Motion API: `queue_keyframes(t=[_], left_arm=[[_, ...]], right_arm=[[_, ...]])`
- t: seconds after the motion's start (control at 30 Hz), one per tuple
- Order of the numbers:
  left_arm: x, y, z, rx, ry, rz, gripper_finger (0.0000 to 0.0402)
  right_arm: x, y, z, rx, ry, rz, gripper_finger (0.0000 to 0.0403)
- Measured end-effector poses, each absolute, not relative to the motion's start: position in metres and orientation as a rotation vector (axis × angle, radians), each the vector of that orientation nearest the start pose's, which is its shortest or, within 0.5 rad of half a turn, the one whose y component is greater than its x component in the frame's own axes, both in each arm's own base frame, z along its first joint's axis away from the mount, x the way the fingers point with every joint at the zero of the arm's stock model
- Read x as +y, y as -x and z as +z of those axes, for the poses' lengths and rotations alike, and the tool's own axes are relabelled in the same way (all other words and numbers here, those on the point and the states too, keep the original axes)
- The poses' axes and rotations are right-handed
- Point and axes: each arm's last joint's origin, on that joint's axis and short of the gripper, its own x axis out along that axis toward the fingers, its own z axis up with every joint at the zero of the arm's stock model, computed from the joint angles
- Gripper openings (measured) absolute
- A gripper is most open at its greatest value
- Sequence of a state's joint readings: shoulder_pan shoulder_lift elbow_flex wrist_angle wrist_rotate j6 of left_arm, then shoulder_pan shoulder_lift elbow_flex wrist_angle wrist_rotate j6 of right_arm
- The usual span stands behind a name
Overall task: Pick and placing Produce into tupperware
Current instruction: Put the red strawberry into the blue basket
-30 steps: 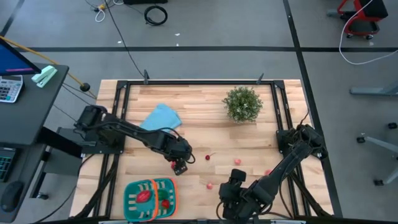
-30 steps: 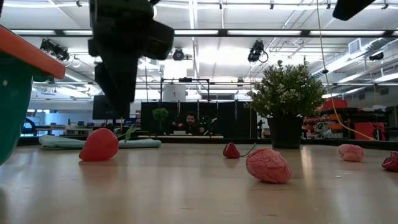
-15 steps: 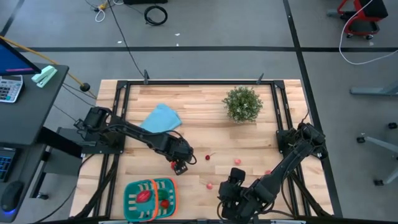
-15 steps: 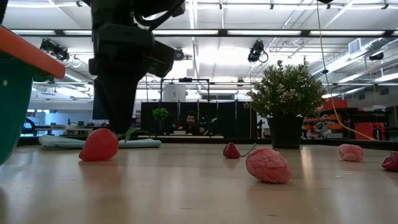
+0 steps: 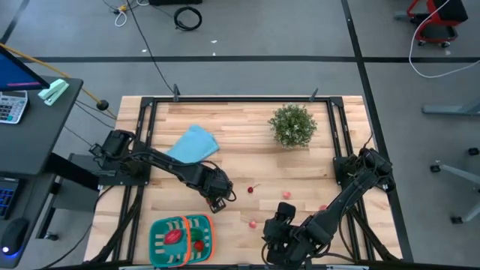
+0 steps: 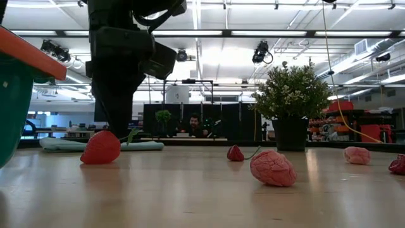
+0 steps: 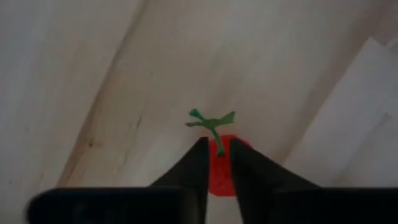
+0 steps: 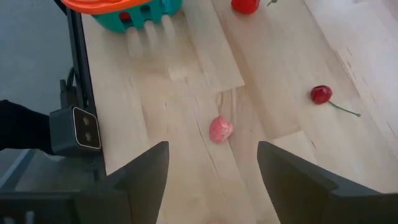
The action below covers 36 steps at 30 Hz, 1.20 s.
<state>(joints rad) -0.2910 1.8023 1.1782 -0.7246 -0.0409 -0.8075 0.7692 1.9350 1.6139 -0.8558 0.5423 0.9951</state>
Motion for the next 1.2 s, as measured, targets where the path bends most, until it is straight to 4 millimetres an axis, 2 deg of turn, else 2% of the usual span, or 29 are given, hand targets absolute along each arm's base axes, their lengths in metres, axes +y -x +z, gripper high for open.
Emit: queue_keyframes(t=[0.13,0.23,0.5,0.67,0.77,0.9,0.93,1.1,1.2], left_arm=[[-0.095,-0.322,0.172,1.319,0.458,0.333,0.0011],[-0.095,-0.322,0.172,1.32,0.453,0.329,0.001],[-0.098,-0.325,0.158,1.351,0.436,0.339,0.0108],[-0.098,-0.327,0.144,1.388,0.418,0.357,0.0137],[-0.099,-0.327,0.142,1.395,0.399,0.347,0.0113],[-0.098,-0.327,0.144,1.398,0.356,0.303,0.0024],[-0.098,-0.328,0.146,1.383,0.357,0.291,0.0013],[-0.098,-0.325,0.158,1.36,0.344,0.254,0.0005],[-0.097,-0.322,0.175,1.313,0.346,0.224,0.0004]], right_arm=[[0.268,-0.299,0.244,0.897,-0.202,-0.265,0.0253],[0.268,-0.299,0.244,0.897,-0.202,-0.265,0.0252],[0.268,-0.299,0.244,0.897,-0.204,-0.264,0.0251],[0.269,-0.299,0.244,0.894,-0.207,-0.262,0.0251],[0.269,-0.299,0.244,0.893,-0.207,-0.261,0.0251],[0.269,-0.299,0.244,0.893,-0.206,-0.261,0.0251],[0.269,-0.299,0.244,0.893,-0.206,-0.261,0.0251],[0.269,-0.299,0.244,0.894,-0.203,-0.26,0.0251],[0.269,-0.299,0.244,0.894,-0.199,-0.258,0.0251]])
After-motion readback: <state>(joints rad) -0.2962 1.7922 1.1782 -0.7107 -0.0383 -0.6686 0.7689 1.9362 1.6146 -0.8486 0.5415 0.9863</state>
